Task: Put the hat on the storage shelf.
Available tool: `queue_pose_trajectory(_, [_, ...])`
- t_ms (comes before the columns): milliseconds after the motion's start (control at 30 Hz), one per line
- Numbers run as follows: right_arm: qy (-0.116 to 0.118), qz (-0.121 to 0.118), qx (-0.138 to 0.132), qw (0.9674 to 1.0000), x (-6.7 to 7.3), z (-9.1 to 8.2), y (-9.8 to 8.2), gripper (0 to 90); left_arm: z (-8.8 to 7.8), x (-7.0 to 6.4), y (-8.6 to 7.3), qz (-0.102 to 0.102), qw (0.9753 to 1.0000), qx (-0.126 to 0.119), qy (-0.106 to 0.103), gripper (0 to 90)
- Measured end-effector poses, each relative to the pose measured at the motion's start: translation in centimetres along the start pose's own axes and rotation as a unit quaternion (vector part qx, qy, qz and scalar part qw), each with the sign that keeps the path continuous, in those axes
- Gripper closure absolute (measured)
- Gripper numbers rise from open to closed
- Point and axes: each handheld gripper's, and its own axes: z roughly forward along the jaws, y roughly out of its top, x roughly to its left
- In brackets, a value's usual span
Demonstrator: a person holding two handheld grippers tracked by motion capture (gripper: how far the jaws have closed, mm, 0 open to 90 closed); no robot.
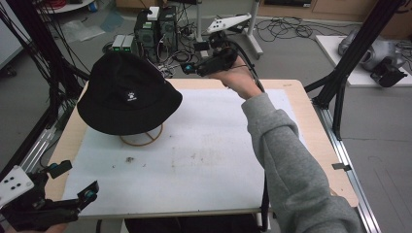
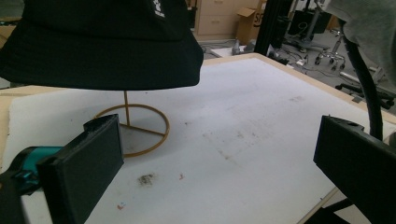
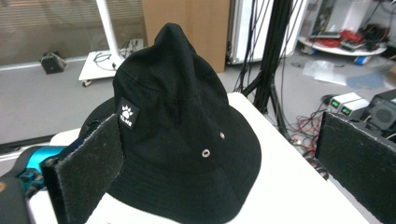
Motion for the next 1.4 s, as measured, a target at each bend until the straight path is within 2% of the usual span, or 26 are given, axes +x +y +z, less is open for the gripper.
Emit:
queue_pose_trajectory(133, [-0.009, -0.002, 0.001, 1.0, 0.0, -1.2, -0.7, 0.9, 0.2, 0.2, 0.0, -0.001, 1.0, 0.001, 0.001, 1.9])
queue_pose_trajectory(167, [-0.017, -0.001, -0.004, 0.9999, 0.1, -2.2, -1.4, 0.9, 0.3, 0.2, 0.0, 0.0, 1.0, 0.001, 0.0, 1.9])
queue_pose_trajectory(200, [-0.017, -0.001, -0.004, 0.9999, 0.1, -2.2, -1.4, 0.9, 0.4, 0.2, 0.0, 0.0, 1.0, 0.002, 0.0, 1.9])
queue_pose_trajectory(233, [-0.027, 0.002, -0.006, 0.9996, 0.2, -3.0, -2.2, 0.9, 0.6, 0.1, 0.1, 0.001, 1.0, 0.003, -0.001, 1.9])
queue_pose_trajectory(300, [-0.028, 0.002, -0.001, 0.9996, 0.2, -3.3, -2.5, 0.9, 0.8, 0.1, 0.1, 0.002, 1.0, 0.003, -0.002, 1.9])
queue_pose_trajectory(333, [-0.037, 0.006, 0.003, 0.9993, 0.2, -4.1, -3.3, 0.9, 1.1, 0.1, 0.1, 0.002, 1.0, 0.005, -0.003, 1.9])
queue_pose_trajectory(367, [-0.037, 0.006, 0.003, 0.9993, 0.2, -4.1, -3.3, 0.9, 1.1, 0.1, 0.1, 0.002, 1.0, 0.005, -0.003, 1.9])
queue_pose_trajectory(400, [-0.052, 0.005, -0.004, 0.9986, 0.3, -5.0, -4.0, 0.9, 1.5, 0.2, 0.2, 0.001, 1.0, 0.004, -0.005, 1.9])
queue_pose_trajectory(433, [-0.052, 0.005, -0.004, 0.9986, 0.3, -5.0, -4.0, 0.9, 1.5, 0.2, 0.2, 0.001, 1.0, 0.004, -0.005, 1.9])
queue_pose_trajectory(500, [-0.06, 0.02, 0.005, 0.998, 0.2, -6.1, -4.7, 0.9, 1.7, 0.4, 0.2, -0.001, 1.0, 0.005, -0.006, 1.9])
queue_pose_trajectory(533, [-0.063, 0.029, 0.019, 0.9974, 0.1, -6.5, -4.9, 0.9, 1.9, 0.7, 0.2, -0.001, 1.0, 0.004, -0.006, 1.9])
queue_pose_trajectory(600, [-0.067, 0.032, 0.023, 0.997, 0.1, -6.7, -5.0, 0.9, 2.0, 0.8, 0.3, -0.001, 1.0, 0.004, -0.006, 1.9])
queue_pose_trajectory(633, [-0.081, 0.04, 0.038, 0.9952, 0.2, -7.4, -5.2, 0.9, 2.0, 1.0, 0.4, -0.002, 1.0, 0.002, -0.008, 1.9])
queue_pose_trajectory(667, [-0.085, 0.04, 0.037, 0.9949, 0.2, -7.7, -5.3, 0.9, 2.1, 1.0, 0.4, -0.003, 1.0, 0.0, -0.007, 1.9])
queue_pose_trajectory(733, [-0.091, 0.026, 0.0, 0.9955, 0.6, -8.6, -6.1, 0.9, 2.1, 1.3, 0.6, -0.003, 1.0, -0.003, -0.008, 1.9])
queue_pose_trajectory(767, [-0.101, 0.026, -0.004, 0.9945, 0.7, -8.9, -6.4, 0.9, 2.1, 1.4, 0.7, -0.003, 1.0, -0.004, -0.008, 1.9])
queue_pose_trajectory(933, [-0.107, 0.04, -0.001, 0.9934, 0.8, -9.9, -7.8, 0.9, 2.4, 1.9, 0.9, -0.004, 0.9999, -0.009, -0.011, 1.9])
queue_pose_trajectory(967, [-0.115, 0.043, -0.005, 0.9925, 0.9, -10.5, -8.7, 0.9, 2.6, 1.9, 1.0, -0.005, 0.9999, -0.01, -0.012, 1.9])
queue_pose_trajectory(1033, [-0.116, 0.044, -0.008, 0.9923, 1.0, -10.8, -9.0, 0.9, 2.7, 2.1, 1.0, -0.005, 0.9999, -0.008, -0.009, 1.9])
queue_pose_trajectory(1067, [-0.118, 0.052, -0.009, 0.9915, 1.1, -11.5, -9.8, 0.9, 2.9, 2.3, 1.0, -0.004, 0.9999, -0.007, -0.009, 1.9])
queue_pose_trajectory(1333, [-0.119, 0.054, -0.015, 0.9913, 1.9, -13.7, -11.7, 0.9, 3.6, 2.5, 1.2, -0.004, 0.9999, -0.005, -0.012, 1.9])
queue_pose_trajectory(1400, [-0.126, 0.053, -0.02, 0.9904, 2.3, -14.3, -12.3, 0.9, 3.8, 2.5, 1.2, -0.003, 0.9999, -0.005, -0.014, 1.9])
